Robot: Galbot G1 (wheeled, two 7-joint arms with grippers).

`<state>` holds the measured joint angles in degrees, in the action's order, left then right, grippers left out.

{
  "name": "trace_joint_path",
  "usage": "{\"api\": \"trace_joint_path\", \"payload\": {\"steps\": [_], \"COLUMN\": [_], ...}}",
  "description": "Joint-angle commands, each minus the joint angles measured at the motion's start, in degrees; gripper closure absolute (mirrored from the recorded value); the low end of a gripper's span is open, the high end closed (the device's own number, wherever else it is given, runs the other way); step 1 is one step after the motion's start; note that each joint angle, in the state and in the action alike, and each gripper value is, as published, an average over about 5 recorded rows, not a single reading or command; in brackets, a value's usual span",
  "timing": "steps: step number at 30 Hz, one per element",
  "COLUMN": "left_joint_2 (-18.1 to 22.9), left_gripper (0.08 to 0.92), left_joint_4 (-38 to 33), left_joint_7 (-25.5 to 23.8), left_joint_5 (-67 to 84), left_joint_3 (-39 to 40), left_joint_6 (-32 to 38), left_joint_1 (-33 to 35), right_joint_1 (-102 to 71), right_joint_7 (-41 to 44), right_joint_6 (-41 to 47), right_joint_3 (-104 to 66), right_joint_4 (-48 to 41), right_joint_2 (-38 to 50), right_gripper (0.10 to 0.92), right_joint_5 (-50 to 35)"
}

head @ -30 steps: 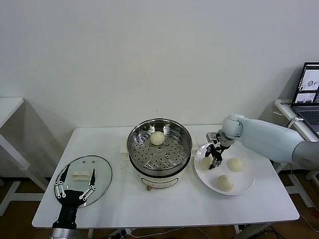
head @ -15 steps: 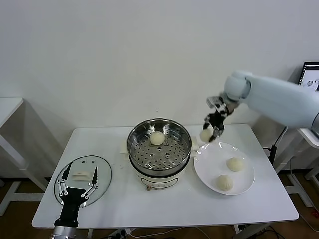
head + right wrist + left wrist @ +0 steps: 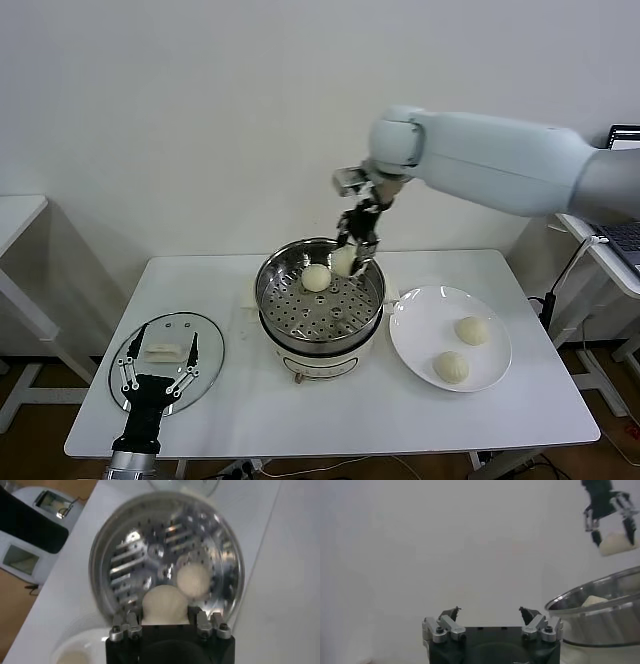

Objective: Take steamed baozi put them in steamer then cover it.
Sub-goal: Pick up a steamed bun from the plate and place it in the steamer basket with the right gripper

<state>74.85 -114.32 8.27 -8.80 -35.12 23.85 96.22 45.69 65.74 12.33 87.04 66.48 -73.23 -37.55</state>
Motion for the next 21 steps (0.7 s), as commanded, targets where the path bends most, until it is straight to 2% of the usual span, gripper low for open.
{"api": "trace_joint_path", "payload": {"steps": [1,21], "left_joint_2": [0.0,-0.2], "left_gripper": [0.177,0.177], "left_joint_4": [0.3,0.7], "left_joint_7": [0.1,0.3], "left_joint_5": [-0.1,0.4], "left_joint_3": [0.1,-0.4], "left_joint_6": [0.4,1.1], "left_joint_1": [0.0,0.1], "right_joint_1": [-1.9,-8.0], "right_joint_7": [-5.0,-9.9], "right_joint_6": [3.7,5.3], "right_joint_3": [3.2,4.2], "right_joint_4": [-1.6,-4.9], "right_joint_2": [-11.1,-14.6], "right_gripper": [0.406,0.406], "right_joint_5": [-4.8,-2.0]}}
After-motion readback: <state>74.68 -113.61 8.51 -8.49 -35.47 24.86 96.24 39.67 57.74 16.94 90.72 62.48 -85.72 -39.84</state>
